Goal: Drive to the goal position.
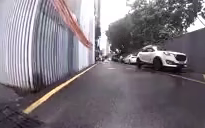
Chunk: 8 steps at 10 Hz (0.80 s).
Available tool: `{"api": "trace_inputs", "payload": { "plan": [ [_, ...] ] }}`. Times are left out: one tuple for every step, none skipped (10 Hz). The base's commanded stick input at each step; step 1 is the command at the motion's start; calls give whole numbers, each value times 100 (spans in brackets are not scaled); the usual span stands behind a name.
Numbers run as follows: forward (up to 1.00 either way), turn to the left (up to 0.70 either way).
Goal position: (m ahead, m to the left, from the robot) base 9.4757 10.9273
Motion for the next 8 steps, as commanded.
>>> {"api": "trace_inputs", "payload": {
  "plan": [
    [45,0],
    [45,0],
    [45,0],
    [45,0],
    [45,0],
    [45,0],
    [45,0],
    [45,0]
  ]
}}
